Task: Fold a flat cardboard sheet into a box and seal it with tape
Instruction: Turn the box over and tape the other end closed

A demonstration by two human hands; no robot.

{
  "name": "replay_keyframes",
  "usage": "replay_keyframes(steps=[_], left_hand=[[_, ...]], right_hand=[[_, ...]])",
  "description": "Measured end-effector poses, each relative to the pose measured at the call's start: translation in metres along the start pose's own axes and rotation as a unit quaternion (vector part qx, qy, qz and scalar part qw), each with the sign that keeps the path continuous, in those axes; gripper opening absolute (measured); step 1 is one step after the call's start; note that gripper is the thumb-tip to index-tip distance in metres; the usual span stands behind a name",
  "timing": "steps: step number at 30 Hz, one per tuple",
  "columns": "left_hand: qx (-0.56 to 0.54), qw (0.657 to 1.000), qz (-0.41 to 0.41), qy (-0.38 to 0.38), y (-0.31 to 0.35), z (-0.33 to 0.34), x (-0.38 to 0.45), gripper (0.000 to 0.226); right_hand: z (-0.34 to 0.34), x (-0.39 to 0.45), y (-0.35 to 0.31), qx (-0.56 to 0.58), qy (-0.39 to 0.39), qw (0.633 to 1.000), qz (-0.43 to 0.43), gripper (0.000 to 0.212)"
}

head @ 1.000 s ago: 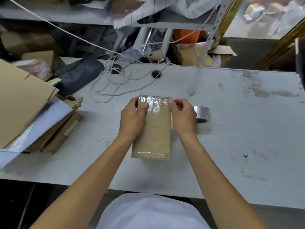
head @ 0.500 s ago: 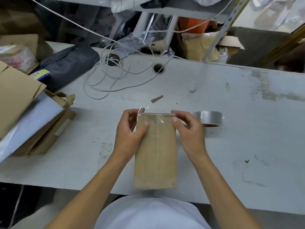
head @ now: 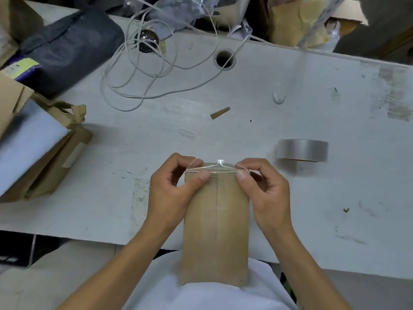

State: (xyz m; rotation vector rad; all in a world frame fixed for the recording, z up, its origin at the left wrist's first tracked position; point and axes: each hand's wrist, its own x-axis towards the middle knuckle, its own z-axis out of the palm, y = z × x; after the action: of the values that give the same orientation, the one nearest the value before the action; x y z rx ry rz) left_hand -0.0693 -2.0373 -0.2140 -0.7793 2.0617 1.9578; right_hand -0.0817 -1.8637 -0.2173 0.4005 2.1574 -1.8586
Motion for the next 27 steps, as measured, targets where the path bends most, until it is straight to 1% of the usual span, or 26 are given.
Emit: replay_keyframes(steps=[2,4,7,10,13,15,17,18,19,20,21,22,23,24,25,26,27], left_hand=[[0.007,1.0,-0.02,0.017,0.006,0.006,0.001,0.035],[0.008,0.999,-0.031,0.039,0.009,0.013,0.002,0.023],[0.018,0.996,-0.053,0.072,0.011,0.019,0.007,0.025],[-0.013,0.992,-0.109,0.058,0.012,0.02,0.015,0.026],[-0.065,0.976,-0.204,0.038,0.015,0.017,0.024,0.024],[-0.13,0.958,-0.256,0.018,0.016,0.012,0.028,0.025],[-0.183,0.94,-0.288,-0.002,0.017,0.006,0.034,0.027],[-0.191,0.938,-0.289,-0.011,0.017,0.004,0.035,0.024],[-0.186,0.943,-0.276,-0.015,0.017,0.004,0.034,0.02],[-0.168,0.956,-0.24,-0.009,0.018,0.005,0.03,0.015],[-0.121,0.979,-0.166,0.008,0.018,0.006,0.025,0.013],[-0.053,0.997,-0.06,0.024,0.019,0.007,0.022,0.015],[0.011,0.998,0.054,0.014,0.018,0.007,0.019,0.017],[0.063,0.987,0.149,-0.024,0.016,0.007,0.017,0.017],[0.091,0.972,0.206,-0.07,0.011,0.007,0.017,0.014],[0.095,0.964,0.226,-0.102,0.005,0.007,0.018,0.011],[0.08,0.965,0.22,-0.116,-0.001,0.007,0.019,0.009]], right_hand=[[0.005,0.002,-0.004,-0.017,0.012,0.999,0.025,0.019],[0.008,0.004,-0.005,-0.014,0.013,0.999,0.044,0.018],[0.008,0.007,-0.006,0.017,0.013,0.998,0.064,0.019],[0.01,0.01,-0.011,0.046,0.021,0.994,0.093,0.023],[0.015,0.016,-0.014,0.098,0.027,0.977,0.188,0.028],[0.016,0.021,-0.014,0.118,0.012,0.962,0.247,0.031],[0.012,0.029,-0.013,0.148,-0.014,0.941,0.303,0.026],[0.01,0.033,-0.013,0.17,-0.021,0.928,0.33,0.024],[0.007,0.038,-0.01,0.19,-0.017,0.918,0.347,0.024],[0.005,0.041,-0.008,0.2,-0.006,0.915,0.35,0.024],[0.004,0.041,-0.007,0.196,0.01,0.924,0.329,0.021],[0.003,0.038,-0.007,0.169,0.031,0.947,0.27,0.014],[0.002,0.036,-0.007,0.126,0.043,0.975,0.178,0.009],[0.001,0.034,-0.007,0.085,0.03,0.993,0.078,0.009],[0.001,0.031,-0.007,0.062,-0.012,0.998,-0.004,0.012],[0.002,0.028,-0.006,0.051,-0.065,0.995,-0.055,0.013],[0.004,0.025,-0.004,0.054,-0.104,0.99,-0.073,0.014]])
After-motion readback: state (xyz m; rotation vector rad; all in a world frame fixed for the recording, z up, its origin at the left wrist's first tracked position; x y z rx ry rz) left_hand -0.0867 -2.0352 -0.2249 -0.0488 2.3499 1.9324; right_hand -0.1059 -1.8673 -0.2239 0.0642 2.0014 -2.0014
